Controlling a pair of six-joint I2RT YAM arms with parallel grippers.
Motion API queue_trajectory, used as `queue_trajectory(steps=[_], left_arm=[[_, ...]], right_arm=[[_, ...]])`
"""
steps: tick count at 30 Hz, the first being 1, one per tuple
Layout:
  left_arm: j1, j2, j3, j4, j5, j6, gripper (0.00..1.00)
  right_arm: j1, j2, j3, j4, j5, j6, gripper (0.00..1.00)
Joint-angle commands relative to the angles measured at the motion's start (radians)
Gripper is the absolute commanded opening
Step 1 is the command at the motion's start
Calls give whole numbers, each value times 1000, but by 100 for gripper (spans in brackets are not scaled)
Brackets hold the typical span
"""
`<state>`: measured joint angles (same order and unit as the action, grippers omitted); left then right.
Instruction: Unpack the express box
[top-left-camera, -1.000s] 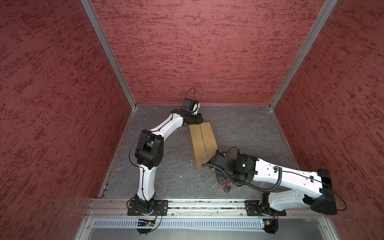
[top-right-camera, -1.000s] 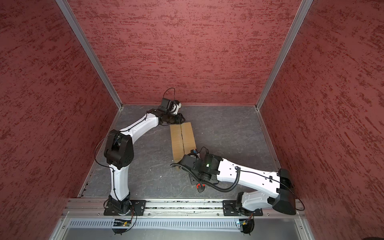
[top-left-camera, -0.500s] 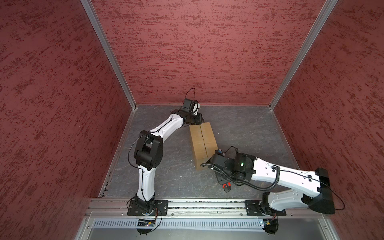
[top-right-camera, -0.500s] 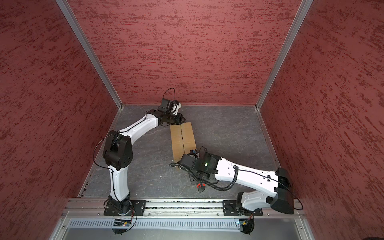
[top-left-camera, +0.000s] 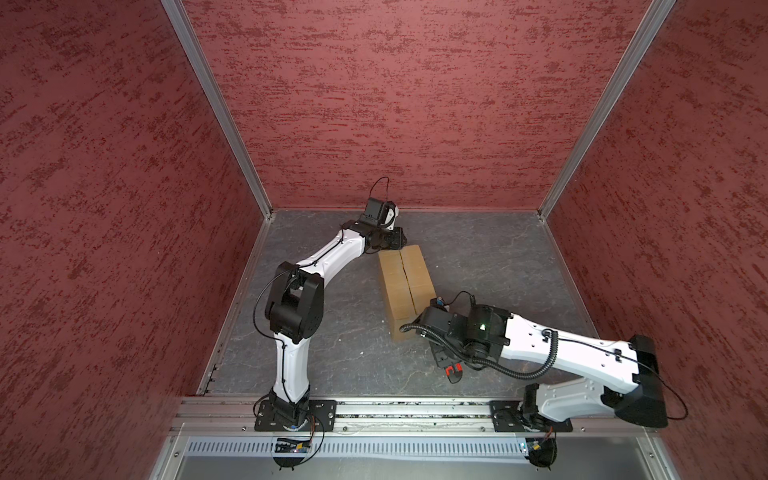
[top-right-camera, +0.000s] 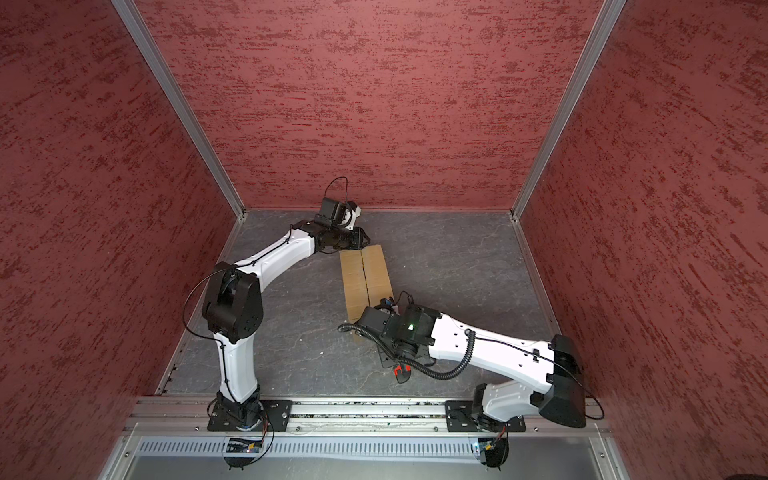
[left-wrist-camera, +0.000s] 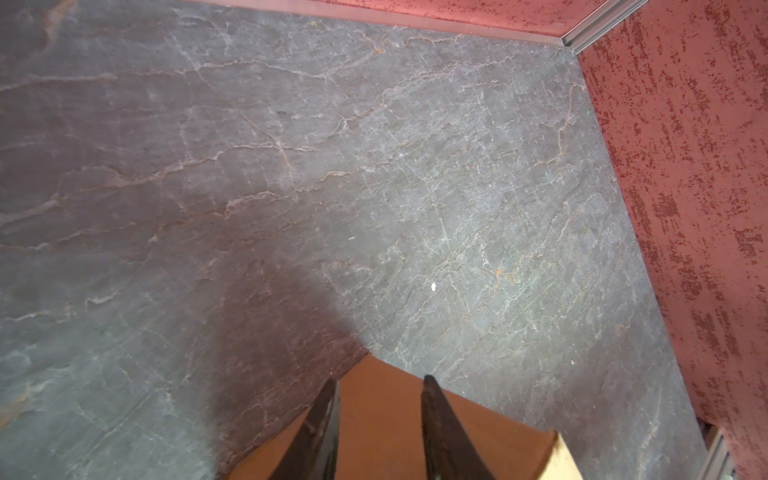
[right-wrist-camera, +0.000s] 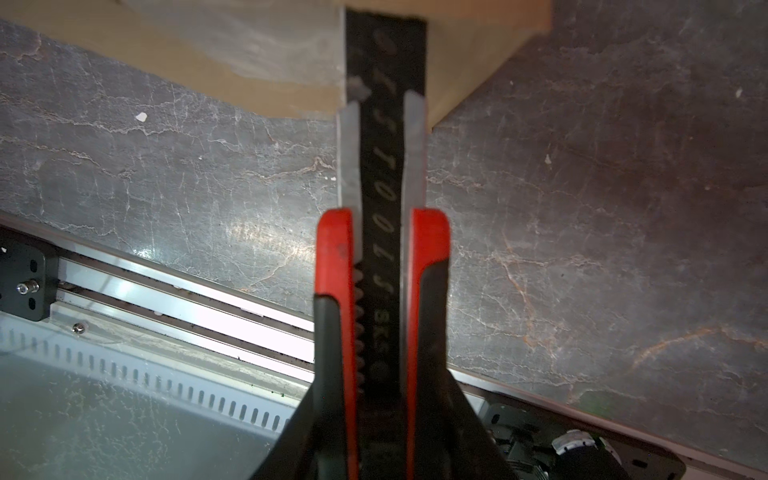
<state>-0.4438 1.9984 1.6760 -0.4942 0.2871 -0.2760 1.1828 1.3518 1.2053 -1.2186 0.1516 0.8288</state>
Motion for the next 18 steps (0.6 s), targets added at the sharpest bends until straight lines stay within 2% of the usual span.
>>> queue_trajectory(steps=[1,18], left_arm=[[-12,-37,-18,-9,20,-21,33],[-14,-53,-25,3,26,-46,34]], right_arm=[[-12,4,43,22,36,-4,4],[-20,4,30,40,29,-16,4]])
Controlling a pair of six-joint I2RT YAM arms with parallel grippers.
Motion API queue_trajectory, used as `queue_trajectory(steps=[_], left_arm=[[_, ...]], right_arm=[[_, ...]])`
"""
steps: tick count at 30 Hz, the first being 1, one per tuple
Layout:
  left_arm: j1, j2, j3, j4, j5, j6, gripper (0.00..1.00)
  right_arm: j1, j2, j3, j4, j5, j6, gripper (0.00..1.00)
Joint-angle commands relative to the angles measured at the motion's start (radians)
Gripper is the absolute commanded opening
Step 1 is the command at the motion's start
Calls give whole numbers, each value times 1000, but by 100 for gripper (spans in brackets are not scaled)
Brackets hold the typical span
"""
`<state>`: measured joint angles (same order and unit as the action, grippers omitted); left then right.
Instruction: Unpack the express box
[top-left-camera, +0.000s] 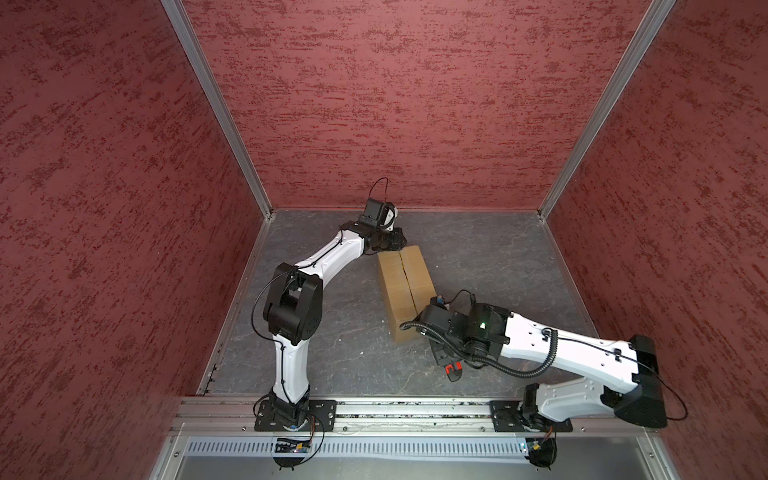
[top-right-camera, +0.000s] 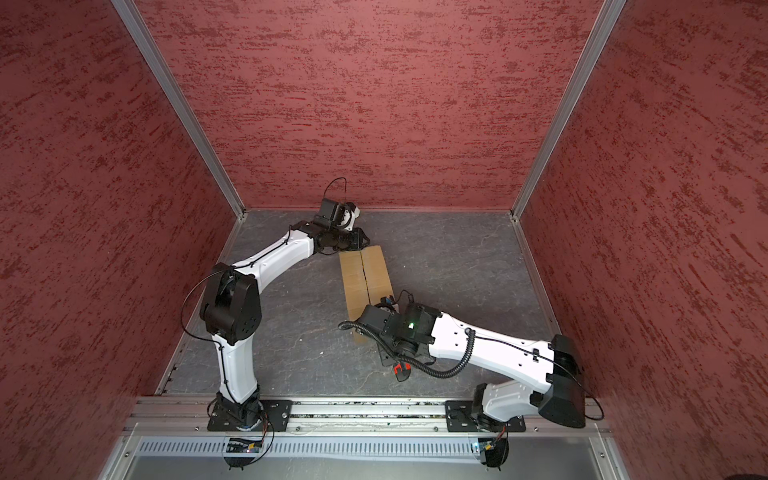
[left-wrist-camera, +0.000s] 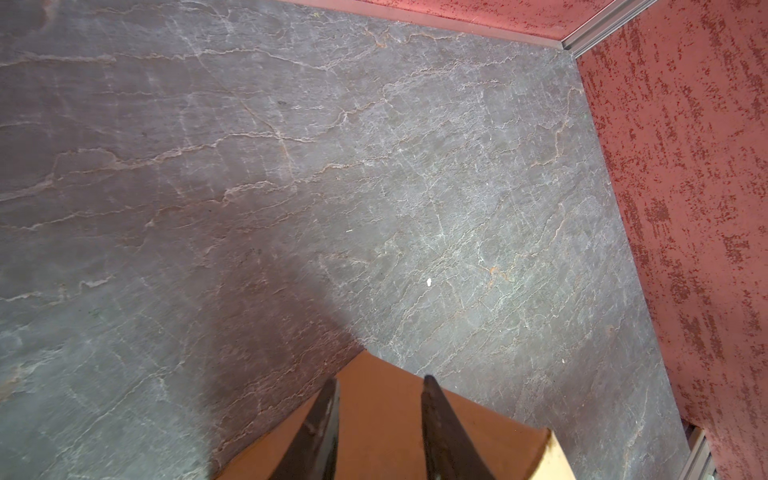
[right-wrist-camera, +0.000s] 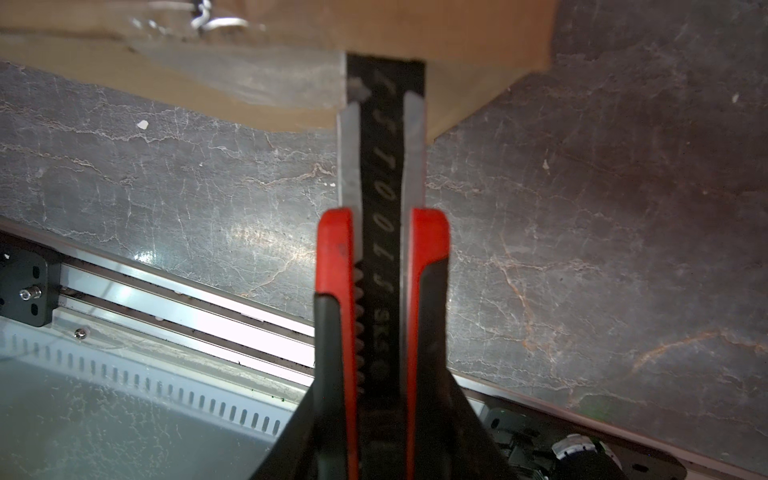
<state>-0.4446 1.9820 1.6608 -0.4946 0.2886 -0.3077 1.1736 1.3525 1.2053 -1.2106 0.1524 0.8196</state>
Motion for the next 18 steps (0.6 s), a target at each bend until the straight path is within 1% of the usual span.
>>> queue_trajectory(steps=[1,18], left_arm=[[-14,-37,-10,3,25,-17,34],[-13,-40,-13,9,30,-22,34]], right_arm=[[-12,6,31,34,28,-9,4],[-20,8,28,43,22,-20,4]])
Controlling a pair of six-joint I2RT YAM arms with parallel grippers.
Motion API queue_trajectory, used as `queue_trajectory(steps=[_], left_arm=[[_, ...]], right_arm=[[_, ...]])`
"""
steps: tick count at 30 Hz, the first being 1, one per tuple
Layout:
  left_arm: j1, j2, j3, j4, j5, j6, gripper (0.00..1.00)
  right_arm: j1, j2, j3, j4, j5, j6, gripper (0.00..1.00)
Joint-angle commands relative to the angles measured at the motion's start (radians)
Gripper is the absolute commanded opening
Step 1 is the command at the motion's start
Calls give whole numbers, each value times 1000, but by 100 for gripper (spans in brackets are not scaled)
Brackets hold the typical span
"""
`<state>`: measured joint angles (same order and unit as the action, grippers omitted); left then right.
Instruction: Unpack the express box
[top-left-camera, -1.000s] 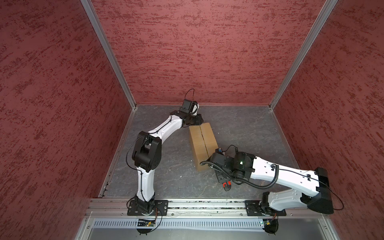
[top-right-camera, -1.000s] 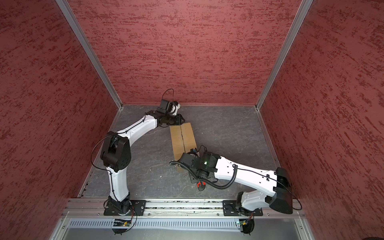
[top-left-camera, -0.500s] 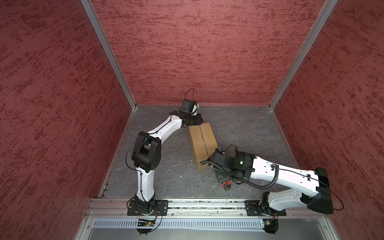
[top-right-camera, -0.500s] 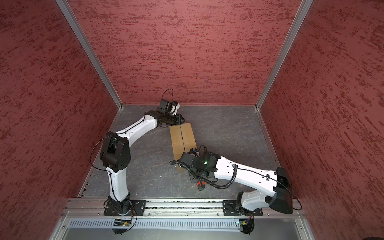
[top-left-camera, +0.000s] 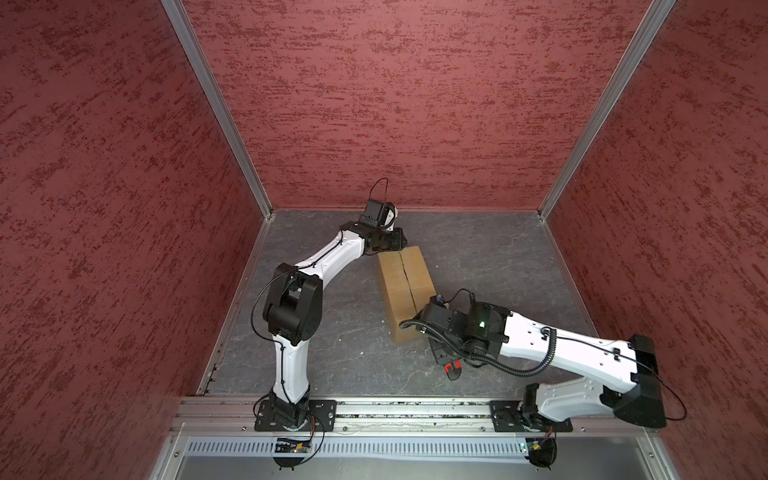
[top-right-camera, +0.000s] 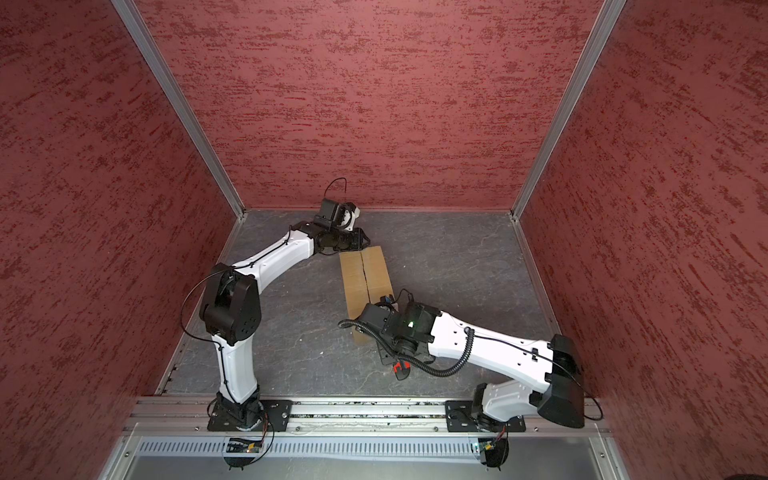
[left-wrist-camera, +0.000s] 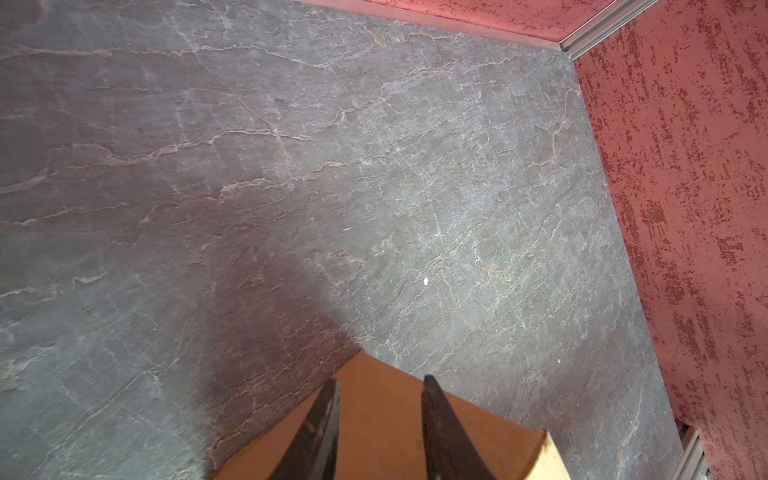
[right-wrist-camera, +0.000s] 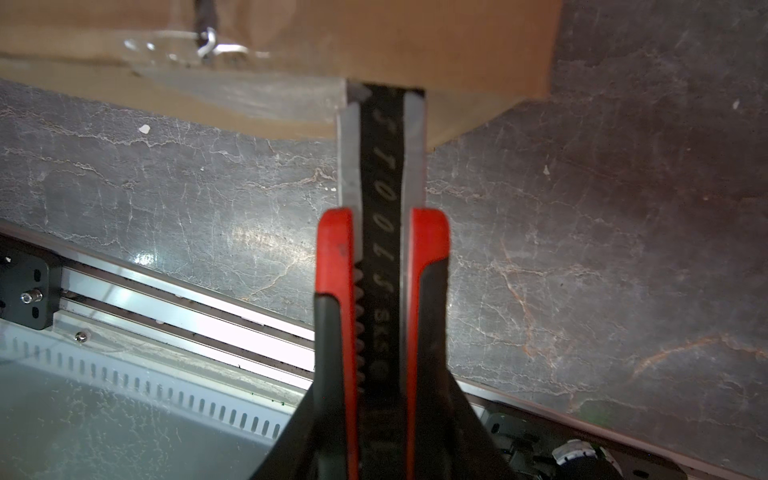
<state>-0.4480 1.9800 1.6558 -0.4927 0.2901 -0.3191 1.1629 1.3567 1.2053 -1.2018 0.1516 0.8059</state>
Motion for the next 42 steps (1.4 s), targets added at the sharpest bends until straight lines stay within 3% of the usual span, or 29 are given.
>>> queue_trajectory(steps=[1,9,15,21,30,35,42], left_arm=[[-9,-40,-7,8,29,-11,34],[45,-60,66,-32,50,7,35],[119,-163,79,-80,48,34,35],[168,-377,-158,-74,35,20,35],[139,-714,-601,-135,-19,-23,35],[79,-768,-711,-150,-27,-44,35],[-29,-721,-759,-61,-34,-102,35]], right_arm=[[-9,5,27,34,22,-8,4],[-12,0,23,35,14,-6,4],[-12,-1,23,34,11,-7,4],[-12,8,41,26,12,-13,4],[-12,19,49,28,9,-13,4],[-12,25,51,24,9,-11,4],[-12,41,68,5,8,-7,4]])
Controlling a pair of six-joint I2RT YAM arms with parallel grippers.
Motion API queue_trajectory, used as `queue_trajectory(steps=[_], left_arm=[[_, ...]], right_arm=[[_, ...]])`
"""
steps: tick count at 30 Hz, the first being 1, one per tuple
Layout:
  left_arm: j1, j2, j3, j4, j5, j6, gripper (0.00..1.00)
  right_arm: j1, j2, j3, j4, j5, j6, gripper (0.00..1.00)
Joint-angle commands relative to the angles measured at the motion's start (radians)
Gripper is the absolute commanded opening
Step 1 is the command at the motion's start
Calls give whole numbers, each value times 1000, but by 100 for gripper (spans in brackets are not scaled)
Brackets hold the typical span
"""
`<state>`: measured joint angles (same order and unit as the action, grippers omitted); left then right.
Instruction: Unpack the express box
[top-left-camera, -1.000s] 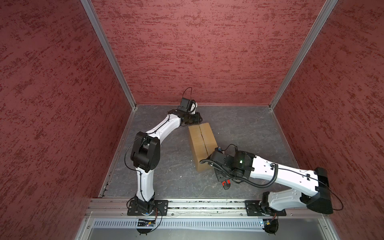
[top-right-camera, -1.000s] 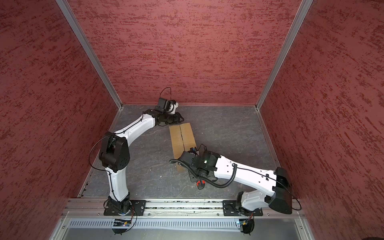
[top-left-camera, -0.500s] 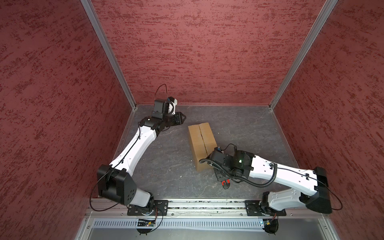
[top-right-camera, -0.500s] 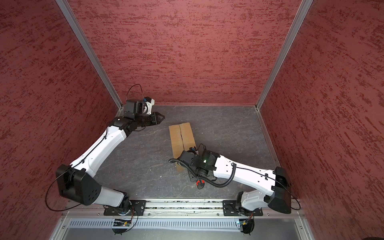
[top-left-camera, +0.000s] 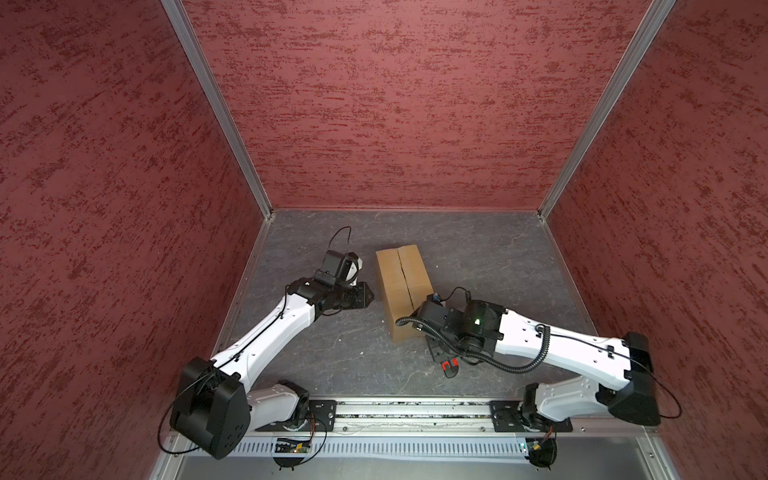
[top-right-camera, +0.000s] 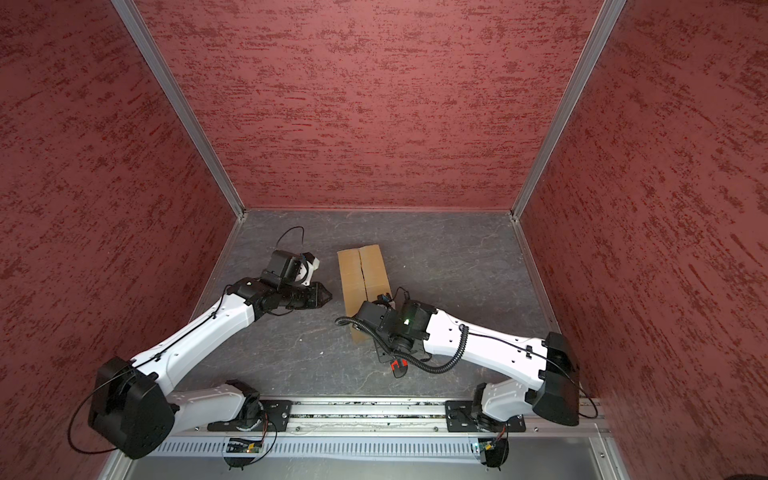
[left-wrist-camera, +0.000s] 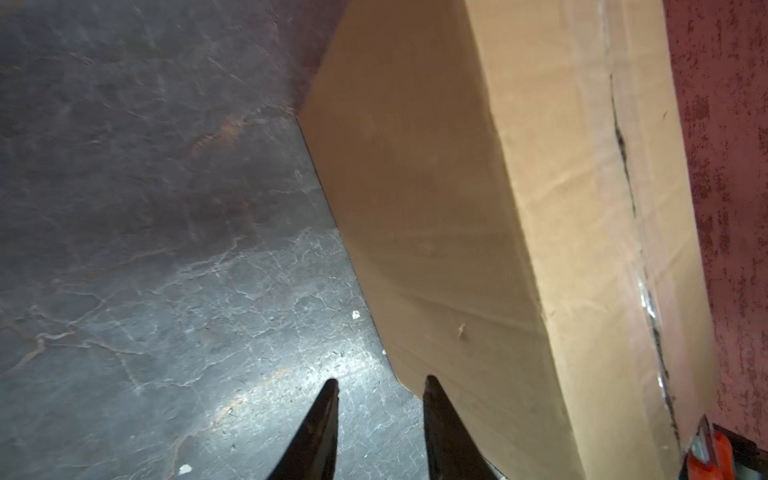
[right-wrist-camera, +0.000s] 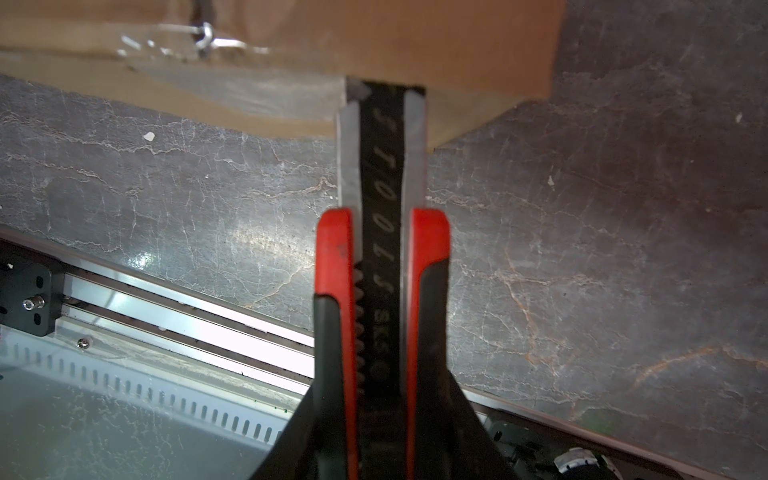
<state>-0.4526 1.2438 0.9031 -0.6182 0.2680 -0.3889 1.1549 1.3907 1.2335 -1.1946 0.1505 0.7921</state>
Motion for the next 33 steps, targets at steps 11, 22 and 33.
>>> queue_trajectory(steps=[11,22,33], left_arm=[[-111,34,-1,109,-15,-75,35],[-210,11,-16,125,-39,-142,34],[-276,-4,-53,174,-50,-195,33]], right_arm=[[-4,40,75,-22,11,1,4],[-4,57,98,-21,11,-7,4],[-4,57,99,-19,12,1,4]])
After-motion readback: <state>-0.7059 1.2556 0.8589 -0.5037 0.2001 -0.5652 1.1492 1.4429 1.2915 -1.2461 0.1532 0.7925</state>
